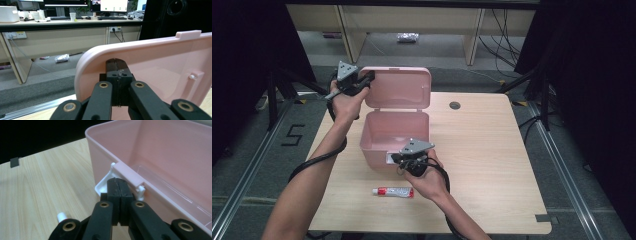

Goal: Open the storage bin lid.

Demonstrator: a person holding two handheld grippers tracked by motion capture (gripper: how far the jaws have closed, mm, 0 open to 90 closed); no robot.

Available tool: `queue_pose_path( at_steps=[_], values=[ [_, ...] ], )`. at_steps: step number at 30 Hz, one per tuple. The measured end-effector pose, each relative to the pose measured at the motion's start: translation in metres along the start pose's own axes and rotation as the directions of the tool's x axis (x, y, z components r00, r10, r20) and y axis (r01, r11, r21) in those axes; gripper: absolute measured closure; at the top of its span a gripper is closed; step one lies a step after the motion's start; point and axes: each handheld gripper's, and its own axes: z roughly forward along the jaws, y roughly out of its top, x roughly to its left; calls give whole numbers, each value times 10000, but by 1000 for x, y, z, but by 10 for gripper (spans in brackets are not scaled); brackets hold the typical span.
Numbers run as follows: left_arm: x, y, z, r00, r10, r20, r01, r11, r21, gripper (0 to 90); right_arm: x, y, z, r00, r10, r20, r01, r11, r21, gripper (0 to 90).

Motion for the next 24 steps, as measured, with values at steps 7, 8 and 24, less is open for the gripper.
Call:
queue_pose_path(
  at_steps=[7,8,24],
  values=[
    [3,-2,4,10000,-73,-68,74,9999,150,900,0,0,0,10000,6,-8,-6,10000,20,900],
    [4,-3,5,9999,-66,-91,67,9998,173,899,0,0,0,10000,5,-13,-5,10000,19,900],
    [11,-8,13,9996,-96,-263,110,9984,553,899,0,0,-1,9999,117,12,-117,9999,55,900]
  ],
)
